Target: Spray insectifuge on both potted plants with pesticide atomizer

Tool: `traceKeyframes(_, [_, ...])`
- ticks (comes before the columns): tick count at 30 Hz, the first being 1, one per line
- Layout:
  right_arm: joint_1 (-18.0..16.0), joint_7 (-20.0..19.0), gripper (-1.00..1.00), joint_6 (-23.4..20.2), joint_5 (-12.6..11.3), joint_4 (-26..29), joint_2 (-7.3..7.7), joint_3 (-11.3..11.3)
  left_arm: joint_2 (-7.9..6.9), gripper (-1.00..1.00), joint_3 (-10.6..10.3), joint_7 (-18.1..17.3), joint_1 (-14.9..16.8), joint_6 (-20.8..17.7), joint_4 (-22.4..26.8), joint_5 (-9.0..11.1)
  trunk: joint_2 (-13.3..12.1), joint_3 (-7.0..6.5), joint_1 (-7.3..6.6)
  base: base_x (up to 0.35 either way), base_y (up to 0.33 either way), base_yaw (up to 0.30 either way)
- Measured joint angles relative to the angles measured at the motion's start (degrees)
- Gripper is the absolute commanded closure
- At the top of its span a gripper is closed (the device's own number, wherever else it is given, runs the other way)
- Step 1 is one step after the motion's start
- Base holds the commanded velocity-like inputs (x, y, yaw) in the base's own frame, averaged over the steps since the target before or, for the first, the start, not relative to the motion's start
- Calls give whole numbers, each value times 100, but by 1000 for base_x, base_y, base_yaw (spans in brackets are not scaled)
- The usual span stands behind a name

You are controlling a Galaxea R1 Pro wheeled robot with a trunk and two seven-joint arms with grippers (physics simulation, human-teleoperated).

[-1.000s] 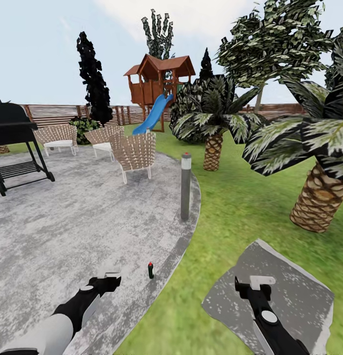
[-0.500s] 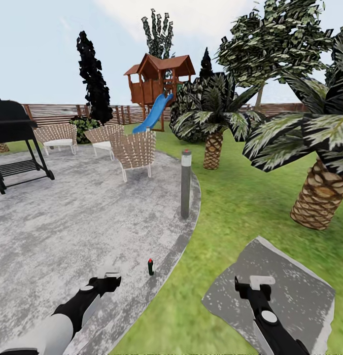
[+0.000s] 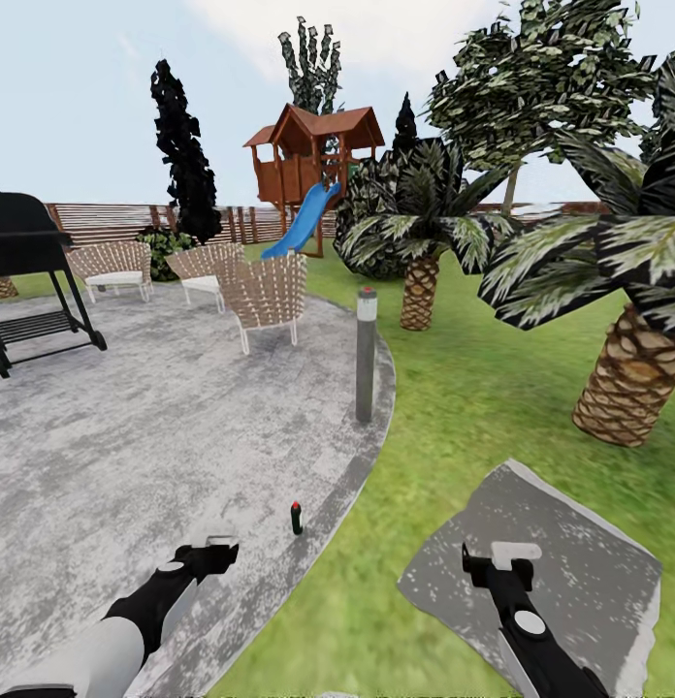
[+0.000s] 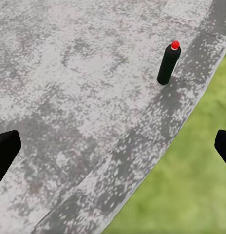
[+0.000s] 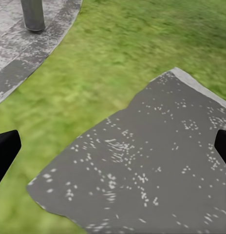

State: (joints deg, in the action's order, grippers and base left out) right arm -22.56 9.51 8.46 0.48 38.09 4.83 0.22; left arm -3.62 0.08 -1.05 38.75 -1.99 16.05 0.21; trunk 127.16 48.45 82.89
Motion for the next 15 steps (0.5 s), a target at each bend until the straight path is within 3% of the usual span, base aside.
traceKeyframes(15, [0, 0, -100, 0, 0, 0, 0, 1, -6, -100, 0, 1, 0, 0, 4, -4, 602, 269, 330, 0, 0, 0])
